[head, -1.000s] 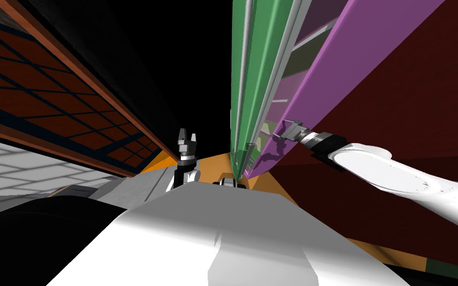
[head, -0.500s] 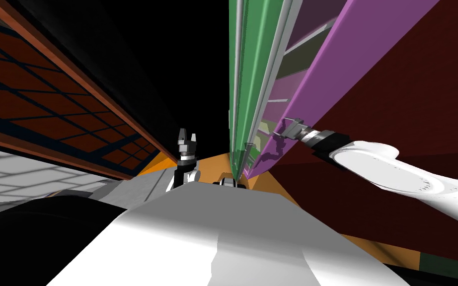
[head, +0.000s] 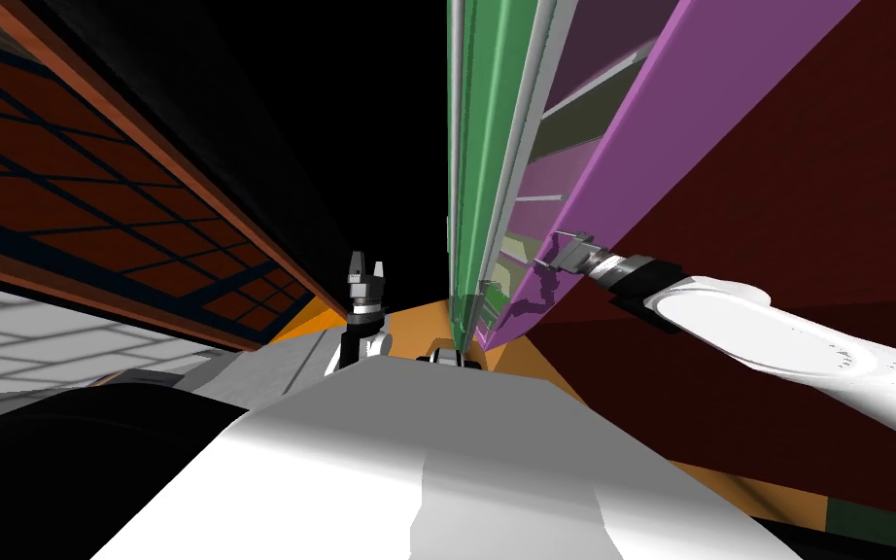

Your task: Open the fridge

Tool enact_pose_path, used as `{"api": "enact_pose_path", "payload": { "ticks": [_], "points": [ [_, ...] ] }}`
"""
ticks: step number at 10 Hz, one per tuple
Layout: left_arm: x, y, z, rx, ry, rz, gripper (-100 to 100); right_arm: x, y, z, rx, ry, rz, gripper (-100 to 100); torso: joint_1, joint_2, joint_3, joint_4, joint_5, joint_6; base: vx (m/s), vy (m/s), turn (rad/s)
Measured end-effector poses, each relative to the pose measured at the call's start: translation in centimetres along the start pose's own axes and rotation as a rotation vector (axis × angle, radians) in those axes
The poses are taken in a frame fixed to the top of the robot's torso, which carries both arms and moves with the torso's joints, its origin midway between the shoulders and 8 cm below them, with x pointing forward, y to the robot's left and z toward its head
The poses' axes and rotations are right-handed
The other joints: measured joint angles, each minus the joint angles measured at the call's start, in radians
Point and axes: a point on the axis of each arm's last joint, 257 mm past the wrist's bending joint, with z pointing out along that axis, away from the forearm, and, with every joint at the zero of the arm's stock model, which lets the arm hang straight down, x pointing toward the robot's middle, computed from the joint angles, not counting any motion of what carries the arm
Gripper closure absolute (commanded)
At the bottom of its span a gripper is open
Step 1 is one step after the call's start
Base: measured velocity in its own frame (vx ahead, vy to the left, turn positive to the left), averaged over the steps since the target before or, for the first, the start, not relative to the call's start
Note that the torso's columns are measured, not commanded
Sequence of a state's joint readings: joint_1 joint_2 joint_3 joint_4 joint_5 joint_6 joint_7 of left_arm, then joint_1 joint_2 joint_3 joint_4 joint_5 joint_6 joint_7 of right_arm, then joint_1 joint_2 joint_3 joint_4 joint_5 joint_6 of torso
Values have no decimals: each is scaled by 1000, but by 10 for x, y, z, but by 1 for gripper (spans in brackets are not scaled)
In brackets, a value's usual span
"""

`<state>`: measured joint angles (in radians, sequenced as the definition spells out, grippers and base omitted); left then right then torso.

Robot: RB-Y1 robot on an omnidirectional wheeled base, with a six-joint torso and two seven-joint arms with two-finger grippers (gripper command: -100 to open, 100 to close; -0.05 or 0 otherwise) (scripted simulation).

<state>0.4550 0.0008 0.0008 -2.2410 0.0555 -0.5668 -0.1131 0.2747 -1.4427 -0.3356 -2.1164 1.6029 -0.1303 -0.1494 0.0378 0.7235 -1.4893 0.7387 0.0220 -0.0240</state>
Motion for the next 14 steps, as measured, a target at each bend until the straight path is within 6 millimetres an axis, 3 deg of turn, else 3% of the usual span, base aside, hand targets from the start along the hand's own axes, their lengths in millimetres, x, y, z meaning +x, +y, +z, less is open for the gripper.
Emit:
{"api": "enact_pose_path", "payload": {
  "ticks": [5,6,8,10,11,14],
  "points": [
    [0,0,0,0,0,0,0,-7,-8,0,4,-8,-60,-100,4,3,2,1,2,-3,14,27,-28],
    [0,0,0,0,0,0,0,-16,-19,1,16,-19,-98,-100,2,2,2,-1,-1,4,36,48,113],
    [0,0,0,0,0,0,0,-27,-29,2,35,-41,-120,-100,-35,12,12,-1,-21,23,27,43,22],
    [0,0,0,0,0,0,0,-27,-34,2,35,-41,-127,-100,-42,14,14,0,-24,24,77,70,13],
    [0,0,0,0,0,0,0,-27,-35,2,34,-41,-129,100,-41,16,14,-1,-23,24,9,8,1],
    [0,0,0,0,0,-1,0,-14,-38,0,37,-13,-128,100,-25,16,14,0,-18,24,-3,235,-90]
  ]
}}
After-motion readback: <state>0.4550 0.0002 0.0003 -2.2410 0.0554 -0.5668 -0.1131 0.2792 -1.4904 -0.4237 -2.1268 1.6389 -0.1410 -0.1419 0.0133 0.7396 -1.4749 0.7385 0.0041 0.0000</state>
